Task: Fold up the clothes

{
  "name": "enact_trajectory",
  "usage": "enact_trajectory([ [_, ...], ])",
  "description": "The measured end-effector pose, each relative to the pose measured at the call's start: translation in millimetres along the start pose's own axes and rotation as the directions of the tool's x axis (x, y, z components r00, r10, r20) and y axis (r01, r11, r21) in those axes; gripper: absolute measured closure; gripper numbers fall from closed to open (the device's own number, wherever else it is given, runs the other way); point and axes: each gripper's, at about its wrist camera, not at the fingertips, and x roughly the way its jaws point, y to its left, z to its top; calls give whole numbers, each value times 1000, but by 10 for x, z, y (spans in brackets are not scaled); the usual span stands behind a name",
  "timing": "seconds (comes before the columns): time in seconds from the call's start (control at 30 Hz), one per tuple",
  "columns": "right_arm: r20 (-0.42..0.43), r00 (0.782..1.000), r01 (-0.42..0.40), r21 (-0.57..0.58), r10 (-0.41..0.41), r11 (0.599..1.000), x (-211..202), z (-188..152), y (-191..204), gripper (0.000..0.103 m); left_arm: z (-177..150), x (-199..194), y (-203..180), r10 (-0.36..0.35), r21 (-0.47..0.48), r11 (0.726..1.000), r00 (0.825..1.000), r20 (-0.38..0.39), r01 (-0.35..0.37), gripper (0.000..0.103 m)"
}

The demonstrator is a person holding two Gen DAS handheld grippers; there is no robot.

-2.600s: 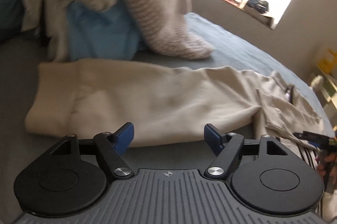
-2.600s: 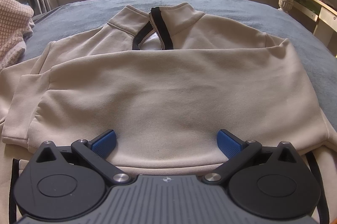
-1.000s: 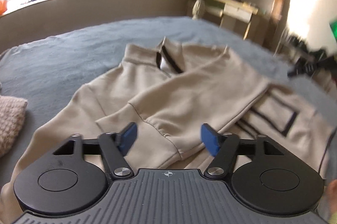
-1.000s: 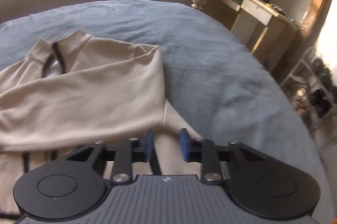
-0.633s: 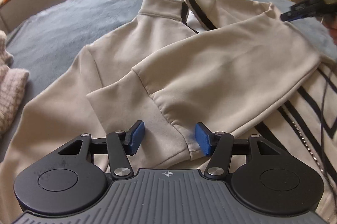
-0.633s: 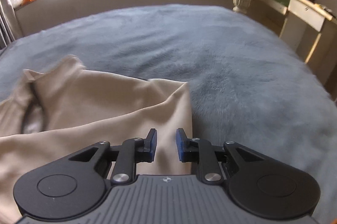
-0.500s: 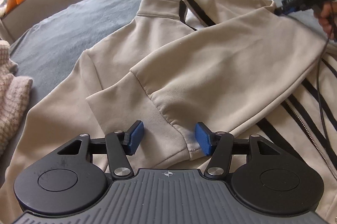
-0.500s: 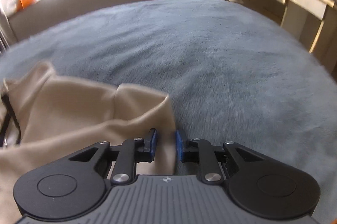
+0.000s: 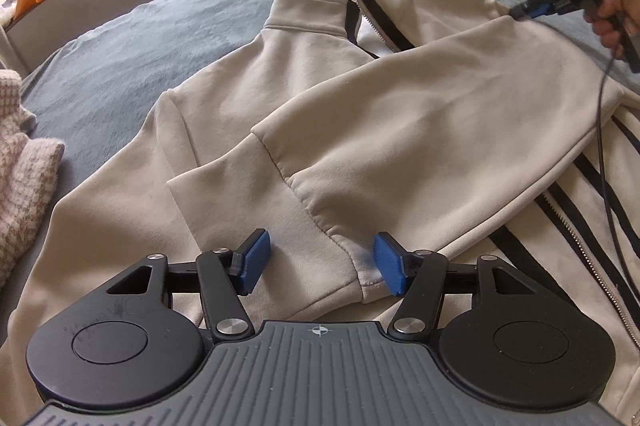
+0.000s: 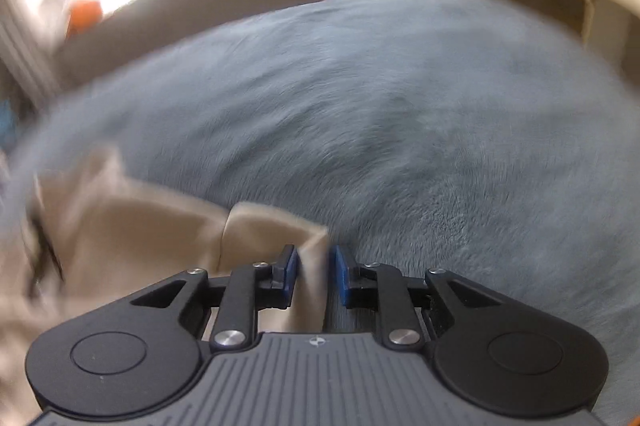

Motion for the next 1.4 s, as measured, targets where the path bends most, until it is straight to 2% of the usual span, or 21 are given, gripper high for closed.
enact_trajectory([
  [0.03, 11, 1000, -21, 70, 20, 997, 2, 26, -79, 81, 9, 2, 5, -1, 4, 1000, 1000, -5, 1, 42],
  [0.07, 29, 999, -24, 85, 22, 996, -47, 27, -108, 81, 16, 4, 12, -2, 8, 1000, 1000, -11, 2, 41],
  [0.2, 89, 995, -42, 95, 34, 995, -313, -11, -165, 80, 51, 29, 25, 8, 13, 1000, 999, -42, -7, 37],
  [0.3, 80, 990, -120, 92, 112, 989, -503, -33, -177, 80, 79, 44, -15, 30, 24, 999, 998, -64, -28, 35],
  [0.37, 17, 979, -204, 95, 203, 974, -533, -78, -159, 80, 97, 48, -25, 40, 20, 999, 996, -78, -38, 34],
  [0.43, -93, 951, -286, 108, 296, 952, -406, -104, -109, 80, 114, 52, -35, 50, 15, 999, 995, -92, -49, 34],
  [0.47, -132, 941, -298, 120, 313, 947, -305, -122, -99, 80, 123, 54, -40, 55, 13, 998, 994, -98, -54, 34],
  [0.53, -141, 955, -242, 146, 262, 959, -132, -129, -141, 84, 137, 53, -44, 62, 11, 998, 992, -111, -61, 34],
  [0.6, -64, 969, -222, 212, 241, 952, -110, -100, -223, 84, 146, 40, -22, 54, 14, 999, 991, -123, -53, 34],
  [0.7, 26, 982, -187, 258, 187, 948, -315, -96, -228, 81, 135, 40, 24, 24, 21, 1000, 993, -116, -21, 33],
  [0.83, 14, 989, -146, 111, 146, 983, -785, -155, -37, 81, 63, 35, 96, -25, 28, 999, 997, -68, 27, 32],
  [0.93, 15, 992, -128, 19, 128, 992, -1339, -204, 35, 81, 47, 21, 153, -65, 25, 997, 996, -54, 67, 31],
  [1.0, -22, 994, -106, -18, 105, 994, -1639, -241, 118, 81, 65, 13, 182, -88, 33, 995, 994, -61, 91, 31],
  [1.13, -109, 994, -25, -121, 11, 992, -1940, -446, 386, 81, 84, 16, 224, -125, 53, 990, 989, -74, 129, 31],
  [1.2, -123, 992, 1, -150, -20, 989, -1910, -561, 550, 81, 73, 19, 232, -133, 60, 989, 988, -72, 138, 31],
  [1.3, -123, 991, 28, -167, -49, 986, -1606, -750, 711, 81, 14, 15, 250, -139, 56, 988, 989, -42, 142, 31],
  [1.4, -131, 980, 109, -269, -149, 957, -1119, -963, 845, 81, -65, -12, 258, -138, 47, 989, 990, 5, 138, 31],
])
